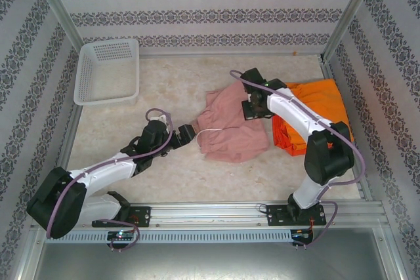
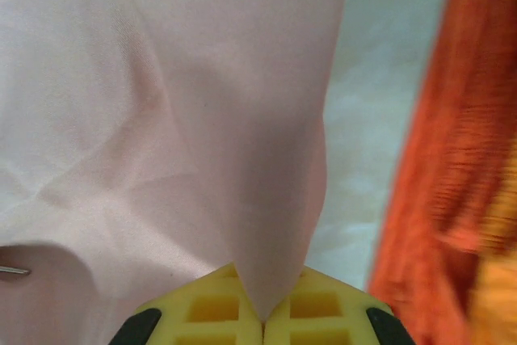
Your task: Fold and stack the shorts
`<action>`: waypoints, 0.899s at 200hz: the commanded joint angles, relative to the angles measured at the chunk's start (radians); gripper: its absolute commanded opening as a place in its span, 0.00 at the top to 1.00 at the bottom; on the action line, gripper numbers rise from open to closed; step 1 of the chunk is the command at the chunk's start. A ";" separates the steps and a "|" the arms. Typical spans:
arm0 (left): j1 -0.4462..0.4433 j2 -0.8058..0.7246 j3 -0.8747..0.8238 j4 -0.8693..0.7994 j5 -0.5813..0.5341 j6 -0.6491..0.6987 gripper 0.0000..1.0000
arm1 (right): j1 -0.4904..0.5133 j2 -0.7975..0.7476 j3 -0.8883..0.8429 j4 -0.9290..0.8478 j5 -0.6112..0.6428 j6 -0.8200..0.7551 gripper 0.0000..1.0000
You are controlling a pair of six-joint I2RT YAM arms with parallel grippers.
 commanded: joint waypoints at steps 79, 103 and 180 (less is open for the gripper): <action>0.005 -0.005 -0.008 -0.013 -0.011 0.016 0.00 | -0.112 -0.005 0.338 -0.297 0.239 -0.171 1.00; 0.004 -0.006 -0.012 -0.010 -0.010 0.018 0.00 | -0.128 -0.017 0.386 -0.322 0.250 -0.175 1.00; 0.009 -0.016 -0.026 -0.004 -0.012 0.018 0.00 | -0.190 -0.016 0.579 -0.425 0.261 -0.203 1.00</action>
